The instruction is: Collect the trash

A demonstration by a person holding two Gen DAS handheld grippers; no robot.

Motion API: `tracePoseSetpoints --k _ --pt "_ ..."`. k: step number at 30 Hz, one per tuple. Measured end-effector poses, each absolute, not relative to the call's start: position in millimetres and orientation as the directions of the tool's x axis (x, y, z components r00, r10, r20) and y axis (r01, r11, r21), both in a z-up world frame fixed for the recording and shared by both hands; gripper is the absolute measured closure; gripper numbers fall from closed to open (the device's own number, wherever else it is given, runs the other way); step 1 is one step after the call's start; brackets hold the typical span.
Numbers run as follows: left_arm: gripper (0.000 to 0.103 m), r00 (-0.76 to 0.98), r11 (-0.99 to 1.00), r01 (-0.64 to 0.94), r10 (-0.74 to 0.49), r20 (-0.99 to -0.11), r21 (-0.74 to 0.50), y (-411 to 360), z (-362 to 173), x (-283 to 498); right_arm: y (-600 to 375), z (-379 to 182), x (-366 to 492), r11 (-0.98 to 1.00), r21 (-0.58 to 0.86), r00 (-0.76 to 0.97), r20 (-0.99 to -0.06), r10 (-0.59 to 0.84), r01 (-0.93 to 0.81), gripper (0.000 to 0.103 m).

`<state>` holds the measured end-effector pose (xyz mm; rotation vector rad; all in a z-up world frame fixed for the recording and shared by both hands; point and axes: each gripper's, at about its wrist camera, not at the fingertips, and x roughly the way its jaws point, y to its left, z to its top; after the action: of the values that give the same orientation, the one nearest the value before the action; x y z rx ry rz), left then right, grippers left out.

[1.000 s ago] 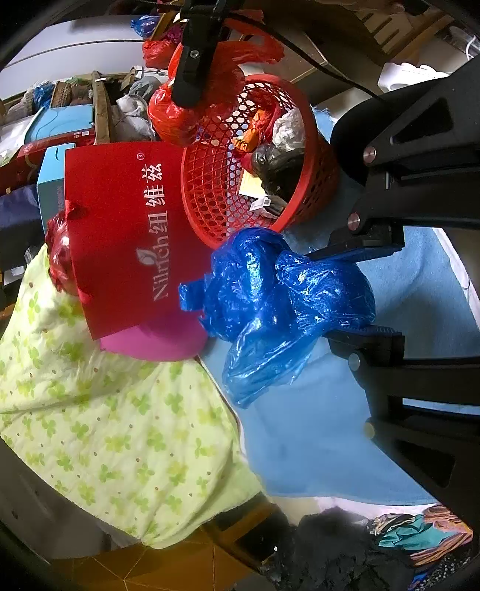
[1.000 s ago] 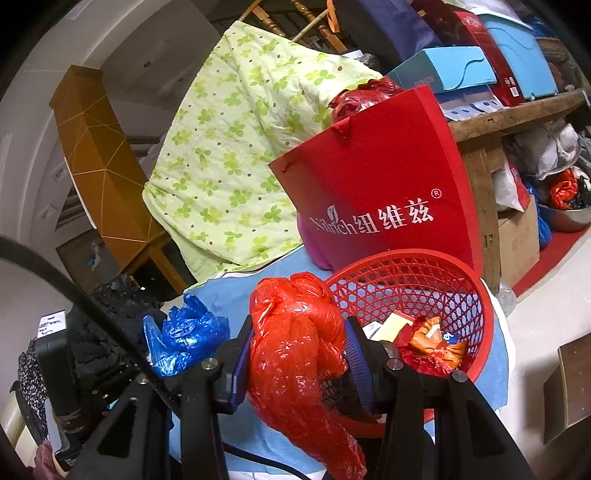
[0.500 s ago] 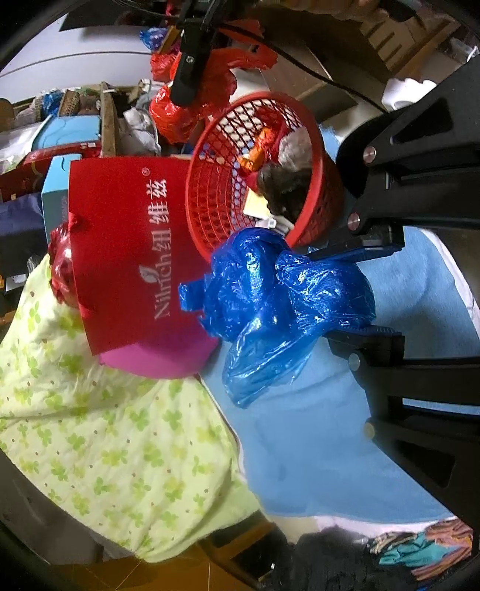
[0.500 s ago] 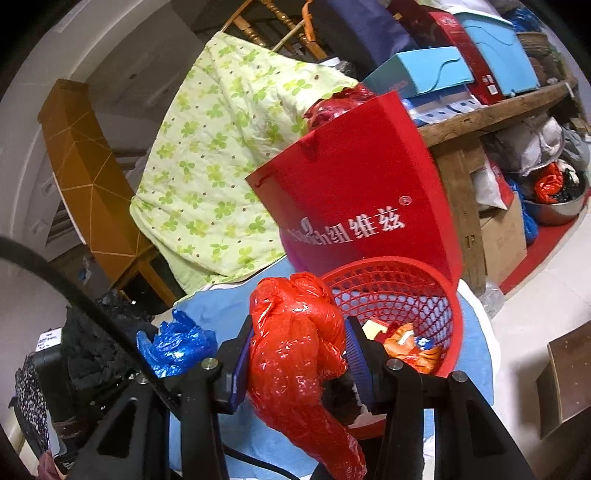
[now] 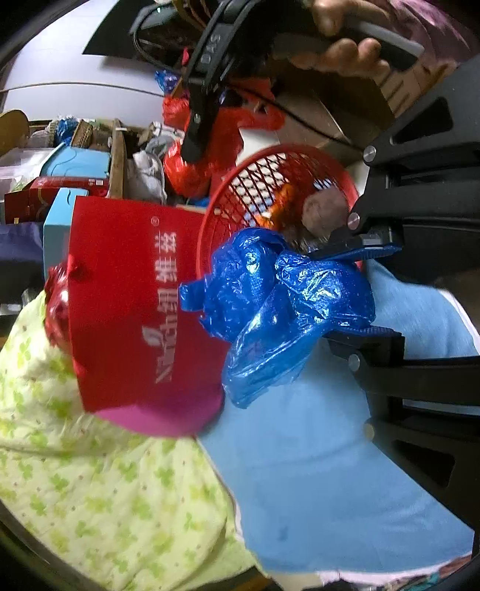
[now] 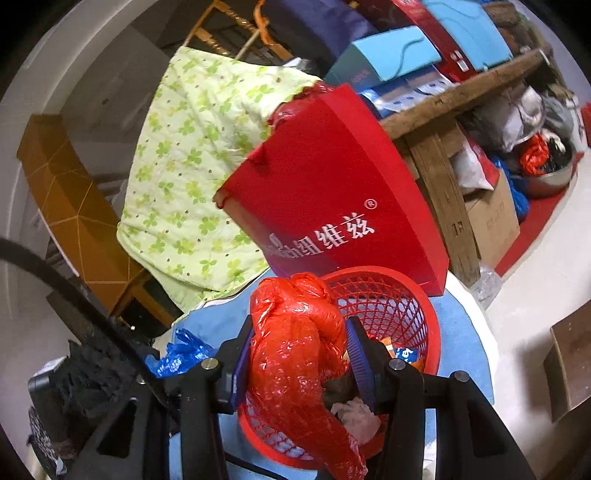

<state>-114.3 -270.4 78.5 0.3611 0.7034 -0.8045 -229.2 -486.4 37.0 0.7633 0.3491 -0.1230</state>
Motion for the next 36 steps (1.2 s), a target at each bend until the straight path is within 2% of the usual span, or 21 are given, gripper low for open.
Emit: tracePoseSetpoints --k 5,6,9,12,17,29,30,32,36 --pt "0.068 0.433 0.633 0.774 -0.555 -0.71 -0.023 -298.5 70.0 -93.9 -504.9 28.8 -202.2 0.657 0.714 0.929 -0.365 0.055 0.241 0.049" --pt "0.065 0.428 0.631 0.775 -0.554 -0.714 -0.026 -302.3 68.2 -91.0 -506.4 27.5 -198.0 0.647 0.723 0.929 -0.365 0.058 0.244 0.047" --pt "0.043 0.422 0.634 0.773 -0.55 -0.721 -0.032 -308.2 64.9 -86.9 -513.4 20.9 -186.5 0.595 0.763 0.928 -0.366 0.074 0.253 0.04" --pt "0.04 0.437 0.624 0.781 -0.567 -0.698 -0.018 -298.9 68.4 -93.9 -511.5 21.0 -184.2 0.59 0.772 0.932 -0.35 0.088 0.234 0.035" --pt "0.032 0.491 0.644 0.765 -0.548 -0.678 0.033 -271.9 75.6 -103.3 -497.9 27.3 -197.4 0.636 0.736 0.935 -0.348 0.064 0.231 0.035" --pt "0.029 0.654 0.761 0.641 -0.477 -0.587 0.095 -187.5 107.9 -120.8 -429.9 82.0 -245.2 0.826 0.533 0.948 -0.318 -0.007 0.185 0.035" --pt "0.027 0.668 0.774 0.626 -0.468 -0.579 0.097 -180.9 111.3 -121.3 -420.1 89.7 -248.2 0.843 0.508 0.951 -0.31 -0.013 0.178 0.034" --pt "0.018 0.705 0.805 0.583 -0.436 -0.56 0.108 -167.9 118.9 -123.7 -406.6 99.8 -251.7 0.861 0.48 0.954 -0.3 -0.018 0.167 0.031" --pt "0.016 0.783 0.852 0.501 -0.371 -0.5 0.153 -145.4 133.3 -133.5 -374.7 114.0 -260.3 0.904 0.385 0.943 -0.327 -0.058 0.188 0.028"
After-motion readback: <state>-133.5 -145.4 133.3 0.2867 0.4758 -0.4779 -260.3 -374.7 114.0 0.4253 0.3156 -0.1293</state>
